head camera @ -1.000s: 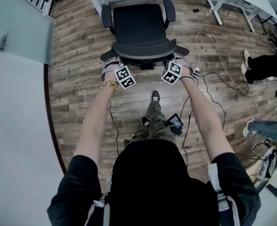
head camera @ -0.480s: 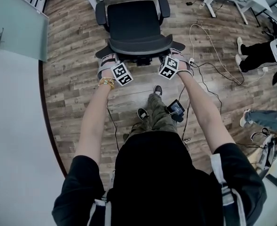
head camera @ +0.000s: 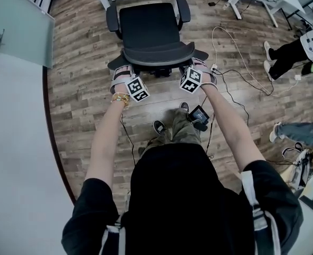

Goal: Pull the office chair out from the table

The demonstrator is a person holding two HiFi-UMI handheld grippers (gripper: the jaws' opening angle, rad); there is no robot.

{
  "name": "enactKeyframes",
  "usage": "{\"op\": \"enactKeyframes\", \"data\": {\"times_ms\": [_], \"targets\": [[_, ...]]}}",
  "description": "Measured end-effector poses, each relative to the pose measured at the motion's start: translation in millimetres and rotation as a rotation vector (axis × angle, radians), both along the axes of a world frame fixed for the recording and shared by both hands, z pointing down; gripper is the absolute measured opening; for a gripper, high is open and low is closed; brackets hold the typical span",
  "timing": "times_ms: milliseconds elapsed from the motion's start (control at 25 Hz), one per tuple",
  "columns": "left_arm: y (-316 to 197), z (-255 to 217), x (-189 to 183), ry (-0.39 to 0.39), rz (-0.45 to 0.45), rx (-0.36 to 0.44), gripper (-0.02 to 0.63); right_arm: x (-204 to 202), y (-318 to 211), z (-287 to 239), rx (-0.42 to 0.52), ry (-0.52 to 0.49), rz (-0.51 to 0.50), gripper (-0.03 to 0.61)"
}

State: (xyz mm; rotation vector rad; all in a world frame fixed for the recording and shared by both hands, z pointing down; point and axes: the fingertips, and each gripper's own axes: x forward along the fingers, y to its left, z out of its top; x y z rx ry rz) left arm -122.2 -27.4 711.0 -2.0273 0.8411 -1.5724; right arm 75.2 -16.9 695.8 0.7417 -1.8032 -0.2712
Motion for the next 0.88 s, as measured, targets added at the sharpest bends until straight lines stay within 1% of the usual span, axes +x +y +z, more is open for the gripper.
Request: {"op": "enactKeyframes", "data": {"times_ms": [360, 880], "targets": [[19, 1, -1, 0.003, -0.015, -0.003, 0.192, -1, 19, 1, -0.010, 0.001, -0.007, 0.147], [39, -1, -2, 0.011, -0.001, 0.020, 0.193, -2, 39, -1, -0.001, -0.008, -0.013, 0.147]]}}
